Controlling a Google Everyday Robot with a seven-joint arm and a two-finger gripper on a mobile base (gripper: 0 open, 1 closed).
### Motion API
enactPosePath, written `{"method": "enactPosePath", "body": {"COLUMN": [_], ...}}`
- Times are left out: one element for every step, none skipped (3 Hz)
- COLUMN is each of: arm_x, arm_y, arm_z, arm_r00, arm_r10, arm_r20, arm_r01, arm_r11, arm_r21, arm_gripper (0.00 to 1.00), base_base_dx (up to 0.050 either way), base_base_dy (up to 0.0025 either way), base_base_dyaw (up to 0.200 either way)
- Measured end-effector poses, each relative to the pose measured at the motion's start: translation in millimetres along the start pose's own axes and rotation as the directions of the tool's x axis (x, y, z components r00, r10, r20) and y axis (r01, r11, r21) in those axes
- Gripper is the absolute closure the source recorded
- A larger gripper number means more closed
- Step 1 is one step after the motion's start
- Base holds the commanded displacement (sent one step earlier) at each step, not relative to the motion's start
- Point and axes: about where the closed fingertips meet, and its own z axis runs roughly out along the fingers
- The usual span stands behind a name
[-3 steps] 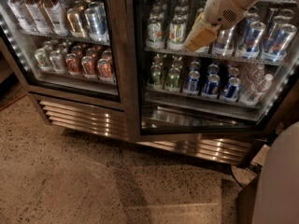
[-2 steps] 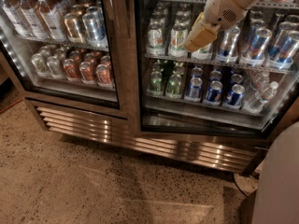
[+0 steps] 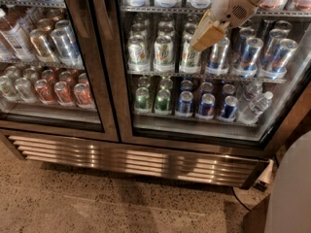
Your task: Close right fridge door
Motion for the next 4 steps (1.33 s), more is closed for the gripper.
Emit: {"method": "enactPosePath", "body": {"arm_x": [0.0,0.0,0.0,0.0], "arm_y": [0.0,0.0,0.0,0.0], "arm_z": [0.0,0.0,0.0,0.0], "arm_r00": [1.000,1.000,1.000,1.000], "arm_r10": [0.000,0.000,0.000,0.000], "arm_r20": [0.000,0.000,0.000,0.000], "arm_r01": [0.000,0.000,0.000,0.000], "arm_r11": [1.0000,1.0000,1.0000,1.0000], "arm_r21": [0.000,0.000,0.000,0.000], "arm_gripper": [1.00,1.00,1.00,1.00], "base_base_dx": [-0.050,-0.050,-0.050,0.000], "base_base_dy": [0.00006,-0.00007,0.00011,0.00000], "base_base_dyaw": [0.000,0.001,-0.001,0.000]}}
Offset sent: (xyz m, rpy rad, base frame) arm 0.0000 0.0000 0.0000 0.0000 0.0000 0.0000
